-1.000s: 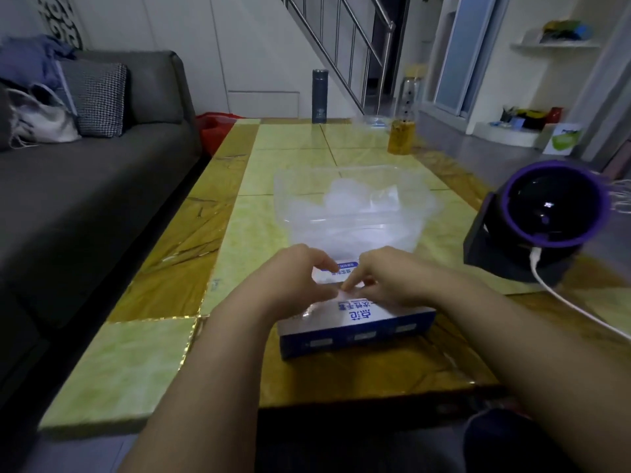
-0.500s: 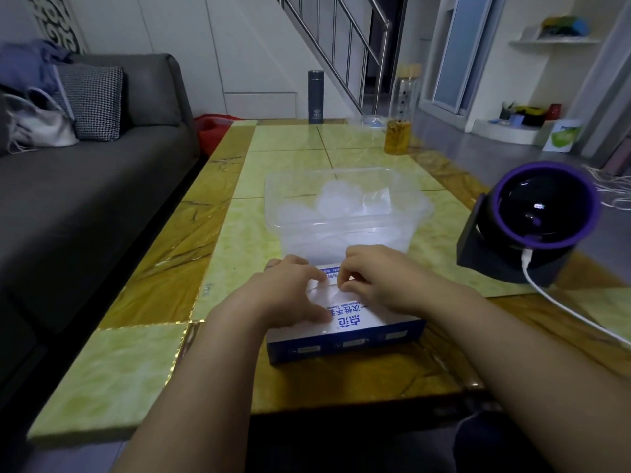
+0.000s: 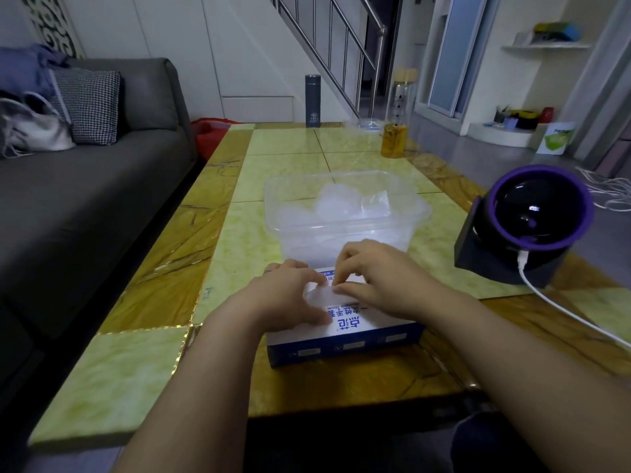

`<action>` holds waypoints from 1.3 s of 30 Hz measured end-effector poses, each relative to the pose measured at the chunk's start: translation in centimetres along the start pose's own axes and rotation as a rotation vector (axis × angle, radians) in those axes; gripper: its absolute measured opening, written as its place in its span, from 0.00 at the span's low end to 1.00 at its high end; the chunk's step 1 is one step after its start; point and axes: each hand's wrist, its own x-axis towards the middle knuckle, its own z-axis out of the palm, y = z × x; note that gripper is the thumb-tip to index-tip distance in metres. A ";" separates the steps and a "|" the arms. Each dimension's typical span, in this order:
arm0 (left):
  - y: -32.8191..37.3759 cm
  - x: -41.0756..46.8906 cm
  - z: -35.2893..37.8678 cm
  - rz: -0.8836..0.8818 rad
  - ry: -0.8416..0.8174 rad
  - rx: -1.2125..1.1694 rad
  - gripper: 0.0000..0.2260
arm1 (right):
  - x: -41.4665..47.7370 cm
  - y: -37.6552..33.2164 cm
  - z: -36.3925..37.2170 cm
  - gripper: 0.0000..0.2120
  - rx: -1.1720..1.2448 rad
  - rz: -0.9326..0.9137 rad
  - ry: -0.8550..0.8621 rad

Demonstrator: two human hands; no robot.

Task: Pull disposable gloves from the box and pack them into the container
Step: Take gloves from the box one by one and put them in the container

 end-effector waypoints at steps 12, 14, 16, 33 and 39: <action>-0.1 0.1 0.5 0.032 -0.002 -0.044 0.33 | 0.1 0.2 1.6 0.02 0.221 0.110 0.021; -0.2 0.1 0.6 0.022 0.007 -0.039 0.34 | 0.3 0.2 1.8 0.04 0.240 0.149 0.041; -0.2 0.1 0.7 0.010 0.015 -0.035 0.36 | 0.4 0.5 1.4 0.03 0.331 0.178 0.050; 0.2 -0.3 0.4 0.007 -0.002 -0.008 0.36 | 0.5 1.1 -0.8 0.03 0.426 0.237 0.385; 0.3 -0.1 0.4 0.003 0.008 0.021 0.37 | 0.3 0.4 -2.8 0.07 0.581 0.196 0.669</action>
